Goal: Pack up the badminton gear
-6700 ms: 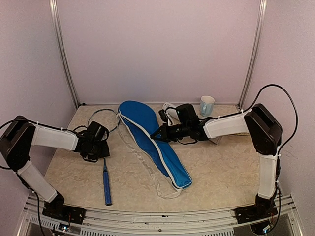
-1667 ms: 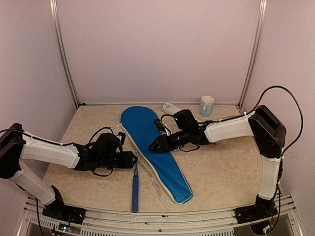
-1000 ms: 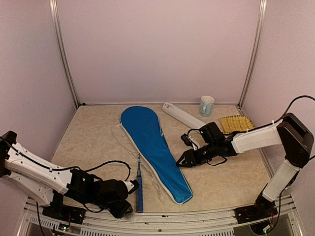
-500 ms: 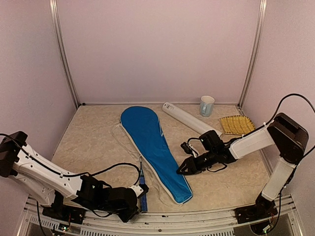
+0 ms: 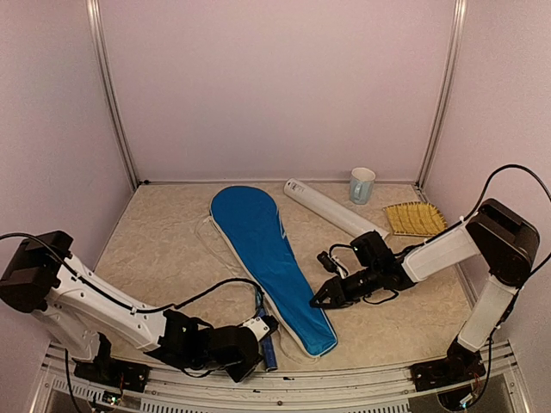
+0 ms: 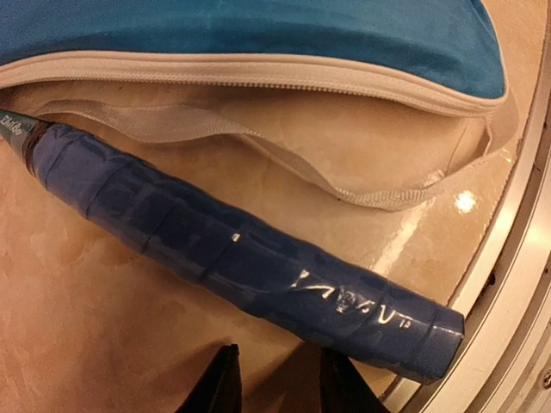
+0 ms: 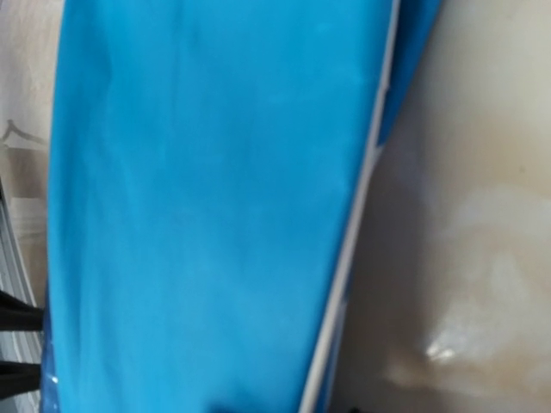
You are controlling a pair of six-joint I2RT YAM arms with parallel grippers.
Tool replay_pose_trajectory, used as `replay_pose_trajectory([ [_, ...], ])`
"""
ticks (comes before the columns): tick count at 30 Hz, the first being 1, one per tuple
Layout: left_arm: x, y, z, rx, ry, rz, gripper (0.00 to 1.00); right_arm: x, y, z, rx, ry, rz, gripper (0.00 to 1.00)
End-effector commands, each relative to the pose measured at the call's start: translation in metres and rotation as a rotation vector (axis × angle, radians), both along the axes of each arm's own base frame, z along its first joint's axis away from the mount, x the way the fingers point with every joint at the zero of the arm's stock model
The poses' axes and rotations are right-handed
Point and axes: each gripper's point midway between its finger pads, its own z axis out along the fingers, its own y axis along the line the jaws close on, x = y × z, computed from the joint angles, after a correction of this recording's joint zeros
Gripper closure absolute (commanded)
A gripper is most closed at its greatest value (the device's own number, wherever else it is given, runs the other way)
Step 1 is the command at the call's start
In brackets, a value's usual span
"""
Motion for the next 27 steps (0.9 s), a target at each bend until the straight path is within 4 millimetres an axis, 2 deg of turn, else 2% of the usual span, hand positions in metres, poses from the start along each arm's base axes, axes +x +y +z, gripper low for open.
replay_pose_trajectory([
  [1,-0.012,0.006,0.003,0.017,-0.085,-0.105,0.65,-0.004,-0.004,-0.001,0.000,0.011,-0.004,0.65],
  [5,-0.034,0.006,0.015,-0.039,-0.122,-0.209,0.58,-0.004,-0.003,0.000,0.000,0.010,0.000,0.65],
  [8,-0.039,0.002,0.020,-0.068,-0.155,-0.252,0.55,-0.004,-0.002,-0.001,0.002,0.015,0.002,0.65],
  [15,-0.030,-0.010,0.006,-0.029,-0.197,-0.250,0.56,-0.006,-0.002,-0.001,0.002,0.025,0.001,0.64],
  [19,-0.024,-0.019,0.009,-0.068,-0.214,-0.234,0.58,-0.012,0.000,-0.005,-0.009,0.034,0.011,0.64],
  [27,-0.018,-0.023,0.010,-0.090,-0.233,-0.222,0.57,-0.018,0.005,-0.013,-0.034,0.038,0.026,0.65],
])
